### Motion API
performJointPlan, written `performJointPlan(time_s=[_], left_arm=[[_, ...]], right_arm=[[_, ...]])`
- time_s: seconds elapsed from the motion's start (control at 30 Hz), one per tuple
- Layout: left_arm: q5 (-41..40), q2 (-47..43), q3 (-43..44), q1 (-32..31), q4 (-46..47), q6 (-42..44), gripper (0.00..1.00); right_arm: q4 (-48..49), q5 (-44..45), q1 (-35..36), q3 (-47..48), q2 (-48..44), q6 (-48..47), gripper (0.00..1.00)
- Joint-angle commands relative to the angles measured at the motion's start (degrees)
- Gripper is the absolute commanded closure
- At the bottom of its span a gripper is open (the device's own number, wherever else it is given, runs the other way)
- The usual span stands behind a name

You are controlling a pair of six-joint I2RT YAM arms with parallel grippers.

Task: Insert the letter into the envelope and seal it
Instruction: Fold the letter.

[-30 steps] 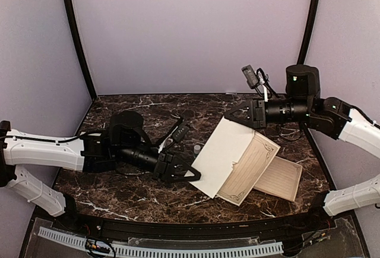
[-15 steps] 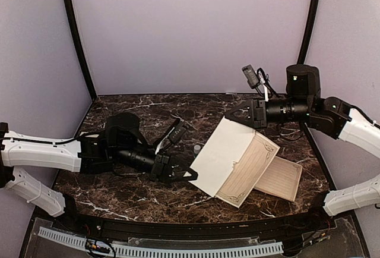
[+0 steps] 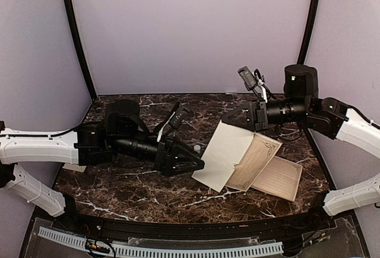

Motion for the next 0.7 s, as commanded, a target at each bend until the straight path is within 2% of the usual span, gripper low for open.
performJointPlan(time_s=[0.0,0.23,0.37,0.67], left_arm=[[-2.4,2.47,5.21,0.7,-3.96,4.2,0.04],[3.71,8.18,9.96,0.72,-3.53,4.43,0.03],[5.59,9.89,10.7,0.67,-3.48,4.34,0.07],[9.12,11.17,9.51,0.63,1.55,1.68,0.53]], right_arm=[[3.54,-3.91,0.41,-0.91,0.66,0.33,1.0],[4.14,-5.06,0.74,-1.59,1.6,0.09,1.0],[4.47,-5.43,0.74,-1.36,2.18,0.14,1.0],[4.03,-6.05,0.83,-0.74,3.44,-0.28,1.0]])
